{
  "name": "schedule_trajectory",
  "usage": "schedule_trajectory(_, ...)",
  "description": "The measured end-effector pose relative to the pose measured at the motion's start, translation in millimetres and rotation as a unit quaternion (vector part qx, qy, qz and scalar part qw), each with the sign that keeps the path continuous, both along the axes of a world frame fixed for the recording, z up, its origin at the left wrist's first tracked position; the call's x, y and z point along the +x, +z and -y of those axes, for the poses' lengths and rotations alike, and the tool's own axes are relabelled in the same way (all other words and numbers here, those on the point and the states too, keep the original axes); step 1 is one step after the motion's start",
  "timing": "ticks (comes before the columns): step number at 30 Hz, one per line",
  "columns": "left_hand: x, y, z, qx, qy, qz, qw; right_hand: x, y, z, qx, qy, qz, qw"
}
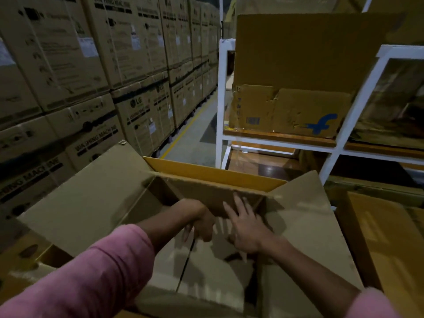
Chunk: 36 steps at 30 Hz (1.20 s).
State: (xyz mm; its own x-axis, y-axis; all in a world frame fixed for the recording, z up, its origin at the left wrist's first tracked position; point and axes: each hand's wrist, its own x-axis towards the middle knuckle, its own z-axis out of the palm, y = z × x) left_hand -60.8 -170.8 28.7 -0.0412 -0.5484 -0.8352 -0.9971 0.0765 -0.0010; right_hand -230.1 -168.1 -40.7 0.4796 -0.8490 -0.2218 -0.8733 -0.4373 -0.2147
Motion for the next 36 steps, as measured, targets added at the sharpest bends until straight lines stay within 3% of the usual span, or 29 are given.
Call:
schedule_trajectory(2, 7.2, 0.0, 11.9, -0.143, -0.052, 0.01, 0.988, -2.0, 10.1, 17.2, -0.03, -0.022, 0.001, 0.999)
schedule_trajectory(5, 24.8, -1.0, 34.7, -0.43, -0.034, -0.019, 0.902, -3.3, 17.8, 47.2, -0.065, -0.055, -0.026, 0.996)
schedule_trajectory(7, 40.2, -4.3, 54.3, -0.537, -0.017, -0.045, 0.842, -1.3, 24.3, 65.0, -0.077, -0.067, -0.035, 0.994)
schedule_trajectory(8, 47.1, -6.0, 63.2, -0.552, -0.008, -0.06, 0.832, 0.9, 28.6, 71.6, -0.075, -0.071, -0.036, 0.994)
schedule_trajectory(13, 67.5, -32.7, 99.6, -0.451, 0.025, -0.087, 0.888, 5.9, 39.0, 103.5, -0.043, -0.112, -0.014, 0.993)
schedule_trajectory(17, 72.4, -56.4, 114.8, -0.402, 0.02, -0.088, 0.911, 8.5, 39.8, 125.0, -0.027, -0.128, -0.031, 0.991)
schedule_trajectory(25, 75.3, -80.2, 116.2, -0.362, 0.033, -0.101, 0.926, 7.8, 27.3, 135.4, -0.04, -0.146, -0.033, 0.988)
schedule_trajectory(36, 71.0, -61.2, 98.1, -0.337, -0.021, -0.106, 0.935, 13.2, 32.7, 112.6, -0.027, -0.135, -0.009, 0.99)
